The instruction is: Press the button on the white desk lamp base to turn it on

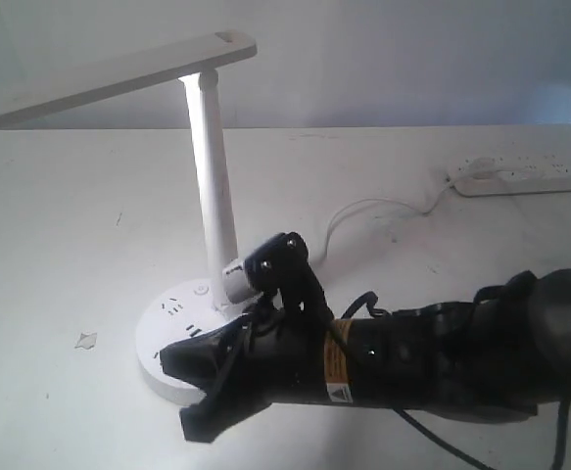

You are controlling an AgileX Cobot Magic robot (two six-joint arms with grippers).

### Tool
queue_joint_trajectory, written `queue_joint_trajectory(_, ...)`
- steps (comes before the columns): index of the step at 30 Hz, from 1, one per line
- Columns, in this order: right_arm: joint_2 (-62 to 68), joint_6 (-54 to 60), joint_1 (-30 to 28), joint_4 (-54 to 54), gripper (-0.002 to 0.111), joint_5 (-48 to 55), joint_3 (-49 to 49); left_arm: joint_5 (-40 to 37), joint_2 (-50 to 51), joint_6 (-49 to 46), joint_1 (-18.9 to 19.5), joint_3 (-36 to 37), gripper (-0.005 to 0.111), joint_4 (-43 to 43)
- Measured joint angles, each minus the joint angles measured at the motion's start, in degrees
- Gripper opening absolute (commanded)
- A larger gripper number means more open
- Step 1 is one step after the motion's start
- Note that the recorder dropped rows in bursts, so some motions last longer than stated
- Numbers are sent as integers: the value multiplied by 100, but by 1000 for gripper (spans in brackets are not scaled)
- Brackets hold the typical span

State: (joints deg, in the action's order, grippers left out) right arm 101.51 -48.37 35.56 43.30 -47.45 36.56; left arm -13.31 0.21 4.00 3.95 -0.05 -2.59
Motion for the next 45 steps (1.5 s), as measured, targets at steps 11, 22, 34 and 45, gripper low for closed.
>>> queue_joint_trajectory(11, -70, 1634, 0, -11, 0, -2115, -1337, 0, 0, 0, 0, 0, 0, 0)
queue_joint_trajectory(22, -403, 2200, 0, -311, 0, -2165, -2518, 0, 0, 0, 0, 0, 0, 0)
queue_joint_trajectory(34, -1683, 3014, 0, -1561, 0, -2166, -3606, 0, 0, 0, 0, 0, 0, 0)
queue_joint_trajectory(45, -4145, 3204, 0, -2747, 0, -1799, -3643, 0, 0, 0, 0, 0, 0, 0)
